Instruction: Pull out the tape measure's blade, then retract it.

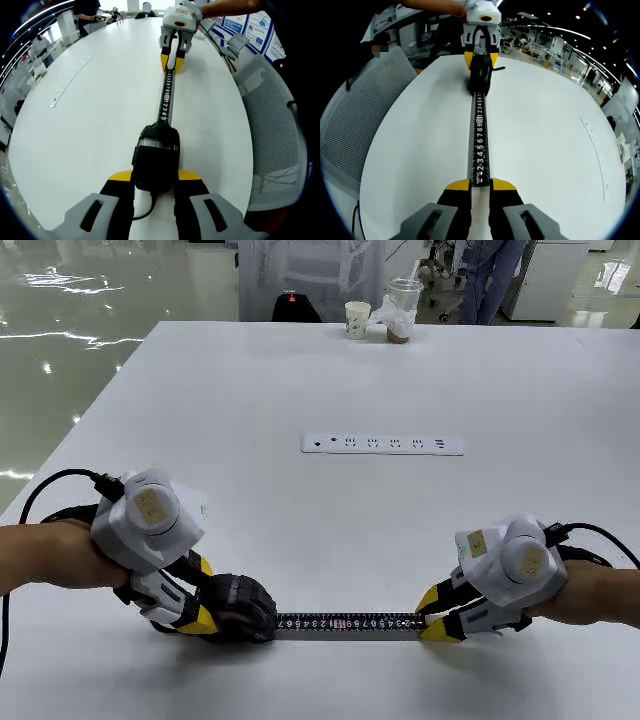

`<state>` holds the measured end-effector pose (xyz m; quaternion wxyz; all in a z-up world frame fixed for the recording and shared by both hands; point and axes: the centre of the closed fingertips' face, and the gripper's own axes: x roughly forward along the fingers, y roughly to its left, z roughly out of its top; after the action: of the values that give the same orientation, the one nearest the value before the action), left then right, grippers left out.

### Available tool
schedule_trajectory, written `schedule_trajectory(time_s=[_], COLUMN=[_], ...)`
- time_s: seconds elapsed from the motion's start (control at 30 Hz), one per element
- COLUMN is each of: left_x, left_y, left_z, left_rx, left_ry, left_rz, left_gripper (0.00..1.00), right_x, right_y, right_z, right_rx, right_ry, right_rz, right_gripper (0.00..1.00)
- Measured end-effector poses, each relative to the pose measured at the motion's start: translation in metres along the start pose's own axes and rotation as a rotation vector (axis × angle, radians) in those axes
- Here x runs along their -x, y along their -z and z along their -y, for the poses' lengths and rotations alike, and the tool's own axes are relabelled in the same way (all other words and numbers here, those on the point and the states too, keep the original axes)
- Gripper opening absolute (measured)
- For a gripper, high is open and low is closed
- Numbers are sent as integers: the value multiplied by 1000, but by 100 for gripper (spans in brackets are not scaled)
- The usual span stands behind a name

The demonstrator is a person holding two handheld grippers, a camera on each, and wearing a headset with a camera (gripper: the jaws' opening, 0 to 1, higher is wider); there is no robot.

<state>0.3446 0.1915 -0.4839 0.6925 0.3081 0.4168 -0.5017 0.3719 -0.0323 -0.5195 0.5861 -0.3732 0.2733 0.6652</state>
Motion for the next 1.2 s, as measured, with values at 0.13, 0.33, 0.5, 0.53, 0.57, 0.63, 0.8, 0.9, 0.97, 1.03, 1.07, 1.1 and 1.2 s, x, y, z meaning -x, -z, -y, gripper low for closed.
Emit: schedule_trajectory(time_s=[0.13,0.33,0.5,0.53,0.57,0.63,0.8,0.9,0.97,1.03,1.07,1.1,1.2], left_x=[0,0,0,0,0,0,0,0,0,0,0,0,-1], left_y=[0,0,0,0,0,0,1,1,1,1,1,1,1], left_z=[0,0,0,0,0,0,0,-1,-1,-1,-1,-1,-1], left_rx=[-2,-3,-2,-1,-1,-1,0,0,0,1,1,1,0], left_ry=[0,0,0,0,0,-1,-1,-1,-1,0,0,0,0], left_rz=[-3,-5,-5,-4,-5,-4,-4,-5,-5,-4,-5,-5,-6], left_gripper=[24,24,24,24,24,24,24,24,24,24,24,24,24], right_x=[4,8,10,11,11,12,15,17,18,20,21,22,24], right_y=[5,10,15,15,16,18,22,25,27,29,31,32,35], right_z=[0,-1,0,0,0,0,0,0,0,1,0,0,0], right_rx=[-3,-1,-6,-7,-6,-7,-7,-9,-10,-12,-14,-15,-19], right_ry=[3,5,7,7,7,8,9,10,11,13,13,14,15], right_rz=[-7,-17,-21,-22,-23,-25,-33,-37,-39,-42,-44,-44,-49], right_gripper=[9,9,9,9,9,9,9,9,9,9,9,9,9])
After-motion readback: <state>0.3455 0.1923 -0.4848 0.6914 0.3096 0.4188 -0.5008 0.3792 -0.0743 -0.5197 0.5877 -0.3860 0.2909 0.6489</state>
